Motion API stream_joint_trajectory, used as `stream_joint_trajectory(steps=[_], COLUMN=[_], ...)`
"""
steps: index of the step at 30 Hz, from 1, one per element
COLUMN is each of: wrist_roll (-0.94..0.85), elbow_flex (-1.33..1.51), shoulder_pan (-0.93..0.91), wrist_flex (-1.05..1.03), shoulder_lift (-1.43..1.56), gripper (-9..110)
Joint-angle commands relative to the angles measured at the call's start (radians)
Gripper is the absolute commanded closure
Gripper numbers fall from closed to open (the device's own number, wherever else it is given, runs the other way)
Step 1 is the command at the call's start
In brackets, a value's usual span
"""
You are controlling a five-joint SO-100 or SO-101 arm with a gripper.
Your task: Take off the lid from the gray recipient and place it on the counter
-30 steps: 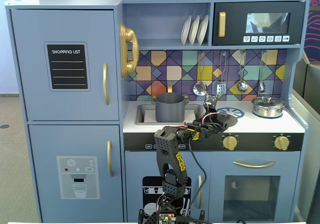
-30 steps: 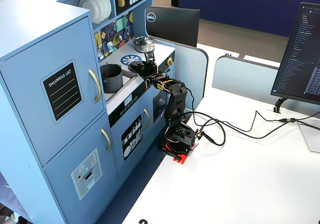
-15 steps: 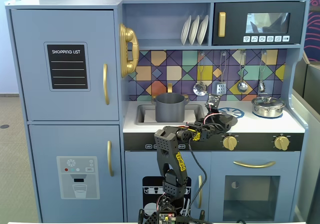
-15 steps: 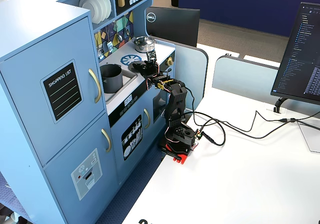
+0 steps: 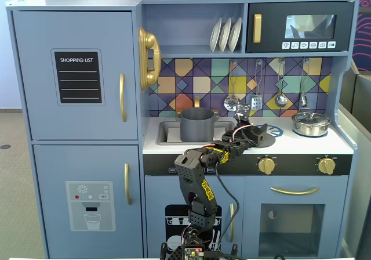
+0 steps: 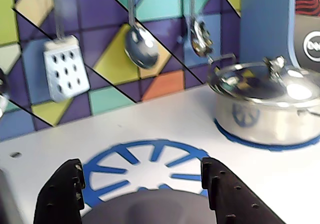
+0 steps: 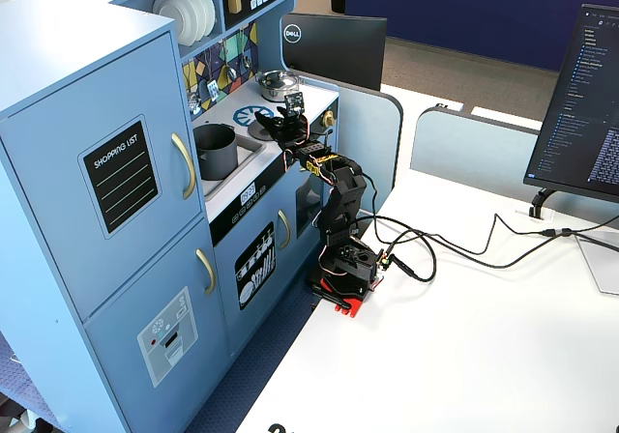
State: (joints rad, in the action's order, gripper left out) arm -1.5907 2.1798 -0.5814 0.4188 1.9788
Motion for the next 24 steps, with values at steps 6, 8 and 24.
stream_joint_trajectory(steps=[6, 8, 24], wrist_roll=[0.009, 0.031, 0.02], elbow_flex=[-0.015, -0.012, 0.291], shoulder_pan=[0.064, 0.078, 0.505], wrist_flex=[-0.296, -0.472, -1.651], shoulder_lift=[0.402, 0.538, 1.164], gripper=[86, 90, 102])
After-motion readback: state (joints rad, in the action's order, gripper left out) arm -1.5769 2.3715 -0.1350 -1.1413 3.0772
